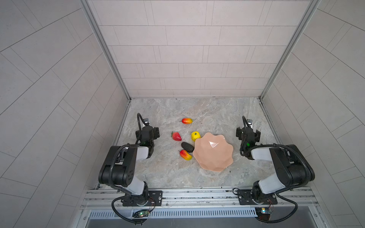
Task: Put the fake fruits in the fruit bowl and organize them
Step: 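Raise both arms from rest and move the right gripper toward the bowl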
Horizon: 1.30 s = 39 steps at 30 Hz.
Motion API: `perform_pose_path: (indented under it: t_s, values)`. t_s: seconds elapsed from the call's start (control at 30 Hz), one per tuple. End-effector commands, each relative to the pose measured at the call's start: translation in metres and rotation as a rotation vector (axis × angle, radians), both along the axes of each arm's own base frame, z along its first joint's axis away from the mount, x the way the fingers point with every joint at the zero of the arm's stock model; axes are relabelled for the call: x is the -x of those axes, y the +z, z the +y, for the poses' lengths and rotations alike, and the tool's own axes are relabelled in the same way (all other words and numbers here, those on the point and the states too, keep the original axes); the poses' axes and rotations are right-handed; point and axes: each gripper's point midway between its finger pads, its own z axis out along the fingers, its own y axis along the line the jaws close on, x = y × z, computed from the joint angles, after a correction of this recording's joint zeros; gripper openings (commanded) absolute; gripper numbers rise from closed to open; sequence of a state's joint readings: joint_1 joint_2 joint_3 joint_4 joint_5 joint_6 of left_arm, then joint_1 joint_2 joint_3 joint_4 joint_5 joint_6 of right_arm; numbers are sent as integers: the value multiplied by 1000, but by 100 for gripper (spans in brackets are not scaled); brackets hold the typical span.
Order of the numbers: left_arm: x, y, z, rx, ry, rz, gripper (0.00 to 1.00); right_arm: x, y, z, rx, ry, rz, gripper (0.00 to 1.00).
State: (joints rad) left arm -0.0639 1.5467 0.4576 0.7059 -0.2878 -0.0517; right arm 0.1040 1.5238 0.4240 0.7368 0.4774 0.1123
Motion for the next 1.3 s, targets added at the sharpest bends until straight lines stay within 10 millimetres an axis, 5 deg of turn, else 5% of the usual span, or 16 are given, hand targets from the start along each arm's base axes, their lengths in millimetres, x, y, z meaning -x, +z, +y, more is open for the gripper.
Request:
perform_pose_path:
  t_s: [0.0,0.93,1.17,1.27]
  values:
    - [-1,6,0,0,1,-24,100,1,6,-1,-5,-9,-26,100]
    - [0,8,0,-2,1,-29,100,3,9,-2,-7,-9,-37,100]
    - [8,48,13,-52,118,74,100,2,16,9,16,43,-38,100]
    - [17,68,1,-58,108,77,100,-2,52,18,67,32,40,100]
